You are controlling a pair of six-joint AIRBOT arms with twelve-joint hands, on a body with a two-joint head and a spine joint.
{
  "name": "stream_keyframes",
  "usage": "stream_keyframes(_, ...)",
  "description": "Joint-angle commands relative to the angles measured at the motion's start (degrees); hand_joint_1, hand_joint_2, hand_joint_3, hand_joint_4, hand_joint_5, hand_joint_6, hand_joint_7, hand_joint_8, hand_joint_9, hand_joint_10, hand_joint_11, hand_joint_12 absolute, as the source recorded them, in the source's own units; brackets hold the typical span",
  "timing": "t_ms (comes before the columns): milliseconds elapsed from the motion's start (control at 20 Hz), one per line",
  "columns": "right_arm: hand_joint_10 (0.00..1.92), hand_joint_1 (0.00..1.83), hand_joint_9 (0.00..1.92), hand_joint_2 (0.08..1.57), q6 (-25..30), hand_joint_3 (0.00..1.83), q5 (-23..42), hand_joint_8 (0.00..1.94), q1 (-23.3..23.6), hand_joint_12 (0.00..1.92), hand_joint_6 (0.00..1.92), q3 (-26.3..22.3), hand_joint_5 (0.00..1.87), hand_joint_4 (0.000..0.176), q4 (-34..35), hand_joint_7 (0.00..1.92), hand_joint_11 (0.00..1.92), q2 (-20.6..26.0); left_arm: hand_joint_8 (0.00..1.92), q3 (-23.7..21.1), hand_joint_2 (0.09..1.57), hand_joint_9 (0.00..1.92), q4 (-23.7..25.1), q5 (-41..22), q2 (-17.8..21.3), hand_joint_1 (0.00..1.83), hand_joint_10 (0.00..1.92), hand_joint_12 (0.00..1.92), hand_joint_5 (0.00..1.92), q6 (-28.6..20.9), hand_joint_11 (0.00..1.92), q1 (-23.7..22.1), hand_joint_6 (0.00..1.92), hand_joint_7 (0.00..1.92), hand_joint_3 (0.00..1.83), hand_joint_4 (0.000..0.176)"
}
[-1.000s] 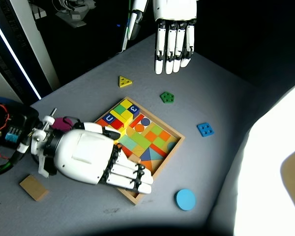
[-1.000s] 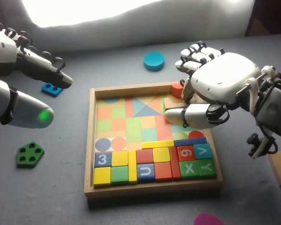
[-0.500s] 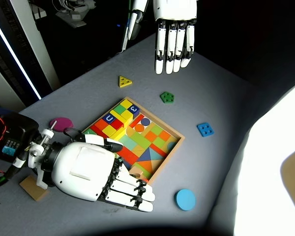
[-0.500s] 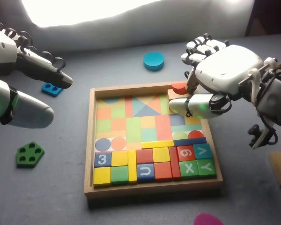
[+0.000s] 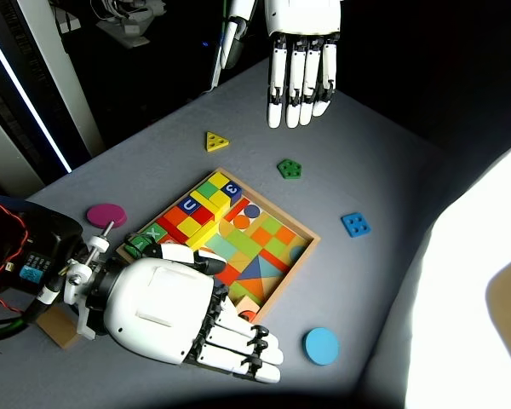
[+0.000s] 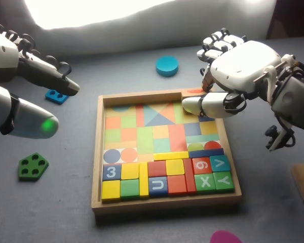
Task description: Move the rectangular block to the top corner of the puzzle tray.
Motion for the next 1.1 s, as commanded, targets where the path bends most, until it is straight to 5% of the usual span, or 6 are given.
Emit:
stream_keyframes(0, 0.01, 0.0, 0.02, 1.14, -0.64, 0.0, 2.15, 0.0, 0.18, 0.01, 0.06, 0.51, 0.92, 0.0, -0.33, 0.23, 0.0, 0.21, 0.01, 0.05, 1.26, 0.4, 0.57, 4.91, 0.3, 0.0, 0.0, 0.97, 0.28, 0.01, 0.04, -0.39, 0.01, 0.35, 0.0, 0.048)
stream_keyframes(450, 0.01, 0.0, 0.03, 1.13, -1.08, 0.0, 1.8, 0.0, 0.34, 0.14, 0.06, 0.26, 0.93, 0.0, -0.45, 0.24, 0.0, 0.36, 0.0, 0.06, 1.26, 0.38, 0.57, 4.91, 0.3, 0.0, 0.0, 0.97, 0.27, 0.01, 0.02, -0.39, 0.0, 0.33, 0.0, 0.05)
stream_keyframes(900, 0.0, 0.0, 0.01, 1.14, -2.14, 0.0, 1.99, 0.0, -0.56, 0.0, 0.05, -2.03, 0.91, 0.0, -0.45, 0.21, 0.0, 1.83, 0.0, 0.07, 1.26, 0.4, 0.57, 4.91, 0.3, 0.01, 0.01, 0.98, 0.29, 0.01, 0.03, -0.4, 0.01, 0.35, 0.0, 0.044)
stream_keyframes(1050, 0.01, 0.0, 0.02, 1.14, -2.46, 0.0, 1.99, 0.0, -0.74, 0.0, 0.06, -2.83, 0.93, 0.0, -0.45, 0.22, 0.0, 2.29, 0.0, 0.06, 1.25, 0.38, 0.57, 4.91, 0.3, 0.01, 0.0, 0.98, 0.27, 0.01, 0.01, -0.4, 0.0, 0.33, 0.0, 0.054)
